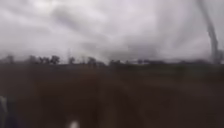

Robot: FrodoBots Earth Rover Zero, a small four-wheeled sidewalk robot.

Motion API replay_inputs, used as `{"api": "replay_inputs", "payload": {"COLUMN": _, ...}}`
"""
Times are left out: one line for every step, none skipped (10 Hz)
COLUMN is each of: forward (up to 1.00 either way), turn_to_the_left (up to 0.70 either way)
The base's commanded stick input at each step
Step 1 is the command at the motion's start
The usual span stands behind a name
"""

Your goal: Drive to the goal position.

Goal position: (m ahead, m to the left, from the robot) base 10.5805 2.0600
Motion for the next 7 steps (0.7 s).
{"api": "replay_inputs", "payload": {"forward": 0.7, "turn_to_the_left": 0.0}}
{"api": "replay_inputs", "payload": {"forward": 0.7, "turn_to_the_left": 0.0}}
{"api": "replay_inputs", "payload": {"forward": 0.7, "turn_to_the_left": 0.0}}
{"api": "replay_inputs", "payload": {"forward": 0.7, "turn_to_the_left": 0.0}}
{"api": "replay_inputs", "payload": {"forward": 0.7, "turn_to_the_left": 0.0}}
{"api": "replay_inputs", "payload": {"forward": 0.7, "turn_to_the_left": 0.0}}
{"api": "replay_inputs", "payload": {"forward": 0.7, "turn_to_the_left": 0.0}}
